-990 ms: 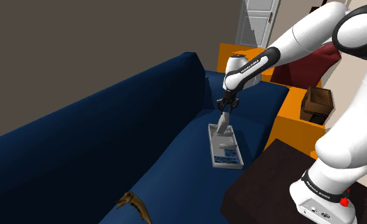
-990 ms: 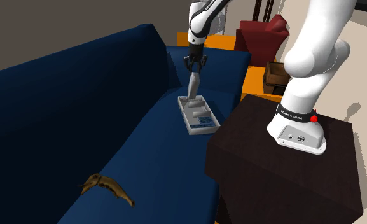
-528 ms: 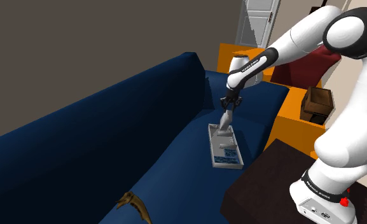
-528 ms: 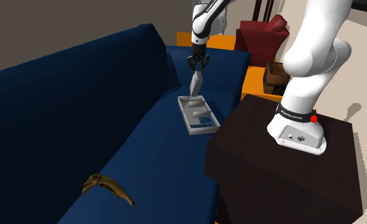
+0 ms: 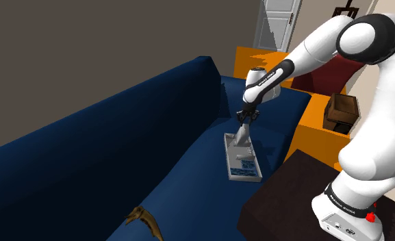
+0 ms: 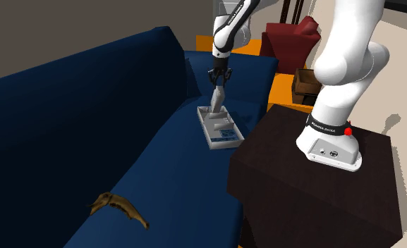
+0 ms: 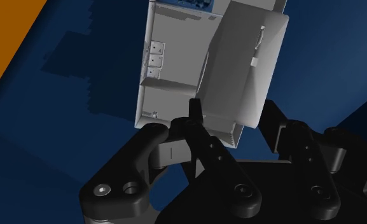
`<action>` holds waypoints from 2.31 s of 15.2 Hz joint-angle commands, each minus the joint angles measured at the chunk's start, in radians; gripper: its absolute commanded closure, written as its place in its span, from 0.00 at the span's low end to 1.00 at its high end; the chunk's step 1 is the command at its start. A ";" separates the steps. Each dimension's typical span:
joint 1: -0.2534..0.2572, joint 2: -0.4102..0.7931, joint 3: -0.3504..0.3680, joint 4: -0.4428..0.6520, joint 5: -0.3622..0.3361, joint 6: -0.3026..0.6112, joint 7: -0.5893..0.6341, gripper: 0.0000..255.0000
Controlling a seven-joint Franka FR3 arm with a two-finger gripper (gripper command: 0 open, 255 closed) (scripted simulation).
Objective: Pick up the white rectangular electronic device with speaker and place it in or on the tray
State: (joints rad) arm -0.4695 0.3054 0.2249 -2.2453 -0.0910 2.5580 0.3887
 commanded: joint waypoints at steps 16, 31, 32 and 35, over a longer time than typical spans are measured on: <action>0.026 0.136 -0.035 0.012 -0.052 0.123 0.035 1.00; 0.000 0.018 -0.003 -0.003 -0.008 0.021 0.004 0.00; 0.000 0.018 -0.003 -0.003 -0.008 0.021 0.004 0.00; 0.000 0.018 -0.003 -0.003 -0.008 0.021 0.004 0.00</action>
State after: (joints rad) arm -0.4694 0.3233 0.2219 -2.2485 -0.0994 2.5796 0.3928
